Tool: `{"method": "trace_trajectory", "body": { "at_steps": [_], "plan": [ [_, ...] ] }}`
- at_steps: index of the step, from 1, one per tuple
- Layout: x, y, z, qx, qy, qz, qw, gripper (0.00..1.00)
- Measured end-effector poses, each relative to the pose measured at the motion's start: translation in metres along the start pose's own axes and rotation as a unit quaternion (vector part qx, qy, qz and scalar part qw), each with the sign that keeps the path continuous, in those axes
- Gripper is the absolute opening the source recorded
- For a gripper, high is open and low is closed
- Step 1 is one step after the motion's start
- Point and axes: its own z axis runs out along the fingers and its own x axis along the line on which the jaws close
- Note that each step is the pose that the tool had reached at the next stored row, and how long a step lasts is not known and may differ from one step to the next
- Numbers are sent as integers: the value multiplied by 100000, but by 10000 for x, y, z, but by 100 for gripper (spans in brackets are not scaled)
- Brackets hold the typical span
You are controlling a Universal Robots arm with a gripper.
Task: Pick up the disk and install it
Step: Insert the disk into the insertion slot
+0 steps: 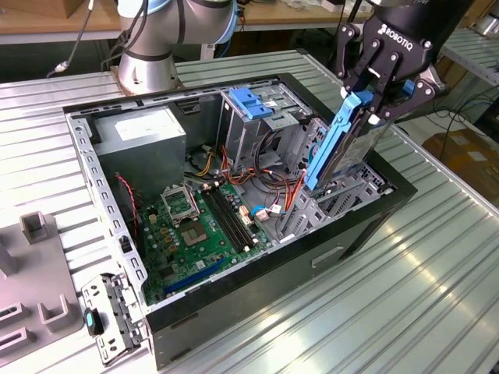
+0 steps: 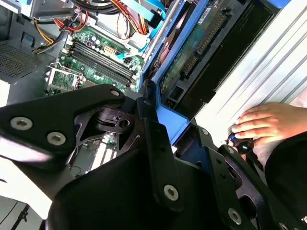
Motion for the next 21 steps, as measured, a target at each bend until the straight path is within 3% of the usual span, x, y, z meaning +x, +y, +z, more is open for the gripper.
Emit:
{"method": "trace_trajectory", "body": {
  "at_steps": [21],
  "plan": [
    [8,-19,135,3,89,859,99996,37]
  ]
}}
